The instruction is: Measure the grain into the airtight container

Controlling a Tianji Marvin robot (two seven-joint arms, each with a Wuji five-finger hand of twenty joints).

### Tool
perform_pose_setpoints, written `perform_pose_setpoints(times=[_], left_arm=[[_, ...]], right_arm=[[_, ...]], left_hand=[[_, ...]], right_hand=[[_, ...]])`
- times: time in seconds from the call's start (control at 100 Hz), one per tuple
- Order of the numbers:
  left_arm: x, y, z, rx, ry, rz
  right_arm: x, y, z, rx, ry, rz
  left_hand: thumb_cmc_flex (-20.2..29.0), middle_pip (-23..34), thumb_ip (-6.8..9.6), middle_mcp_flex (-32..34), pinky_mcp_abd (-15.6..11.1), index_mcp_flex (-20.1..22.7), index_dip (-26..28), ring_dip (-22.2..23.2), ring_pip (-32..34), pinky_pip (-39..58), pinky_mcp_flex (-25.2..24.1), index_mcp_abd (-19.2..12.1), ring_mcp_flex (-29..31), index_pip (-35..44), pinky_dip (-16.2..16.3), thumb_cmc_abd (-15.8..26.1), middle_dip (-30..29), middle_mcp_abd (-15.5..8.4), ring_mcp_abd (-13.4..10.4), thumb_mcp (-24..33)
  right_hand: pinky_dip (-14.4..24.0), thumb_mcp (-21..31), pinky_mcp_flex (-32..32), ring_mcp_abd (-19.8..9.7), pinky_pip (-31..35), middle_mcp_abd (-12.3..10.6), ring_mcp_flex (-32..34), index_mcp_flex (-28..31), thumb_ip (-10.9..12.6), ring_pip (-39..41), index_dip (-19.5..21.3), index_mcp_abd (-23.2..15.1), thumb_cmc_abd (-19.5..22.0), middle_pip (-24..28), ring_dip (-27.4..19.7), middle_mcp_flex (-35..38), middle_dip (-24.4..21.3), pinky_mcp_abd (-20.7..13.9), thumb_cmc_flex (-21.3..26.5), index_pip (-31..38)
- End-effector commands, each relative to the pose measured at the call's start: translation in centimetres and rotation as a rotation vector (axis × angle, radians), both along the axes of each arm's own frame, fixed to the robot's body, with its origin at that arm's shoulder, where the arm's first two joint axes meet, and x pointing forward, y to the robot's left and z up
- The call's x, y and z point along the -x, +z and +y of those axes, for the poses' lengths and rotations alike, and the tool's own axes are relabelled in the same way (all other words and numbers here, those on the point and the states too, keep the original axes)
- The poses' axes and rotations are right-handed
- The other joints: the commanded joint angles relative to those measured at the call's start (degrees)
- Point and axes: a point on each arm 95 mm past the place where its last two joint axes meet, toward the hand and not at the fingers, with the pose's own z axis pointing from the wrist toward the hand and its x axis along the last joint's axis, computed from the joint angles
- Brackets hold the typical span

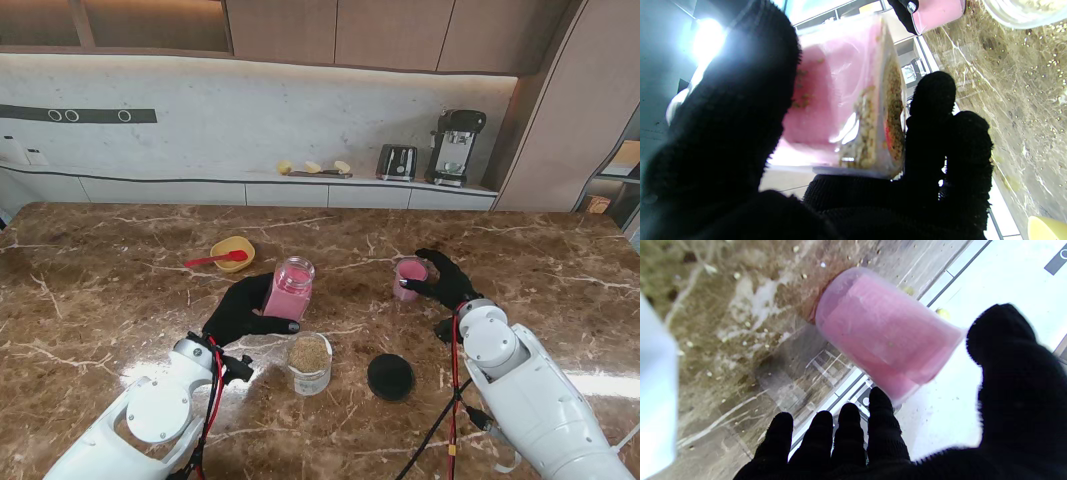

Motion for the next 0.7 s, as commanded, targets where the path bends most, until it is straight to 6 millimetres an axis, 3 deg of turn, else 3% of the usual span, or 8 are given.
perform_pose_setpoints(times=[0.0,0.69], left_arm=[[0.1,-0.1,-0.1,0.003,0.002,-0.001],[0.0,0.0,0.0,0.003,-0.002,-0.015]], right_arm=[[0.3,0.0,-0.2,-0.004,0.0,0.005],[2.4,3.4,-0.6,0.008,0.039,-0.119]], left_hand=[[10.9,5.6,2.08,5.59,-2.31,10.97,1.79,0.58,2.07,2.22,-0.74,-13.35,1.27,14.45,1.47,17.57,2.25,-3.6,-2.7,10.52],[10.93,5.51,2.04,5.42,-1.98,10.76,1.26,0.64,2.05,2.35,-1.23,-13.28,0.98,13.95,1.74,17.74,2.24,-3.86,-2.69,10.58]], right_hand=[[1.32,-0.54,-0.82,-0.48,0.15,0.02,-1.51,-2.12,1.71,0.0,-0.43,-0.67,0.02,-1.4,1.1,-1.47,0.47,-0.09,-2.61,-1.66],[2.72,0.39,-1.12,0.2,1.38,0.33,-1.32,-1.18,1.81,1.92,-0.19,-1.02,-0.22,-0.02,4.02,-0.68,1.25,0.37,-3.12,-1.41]])
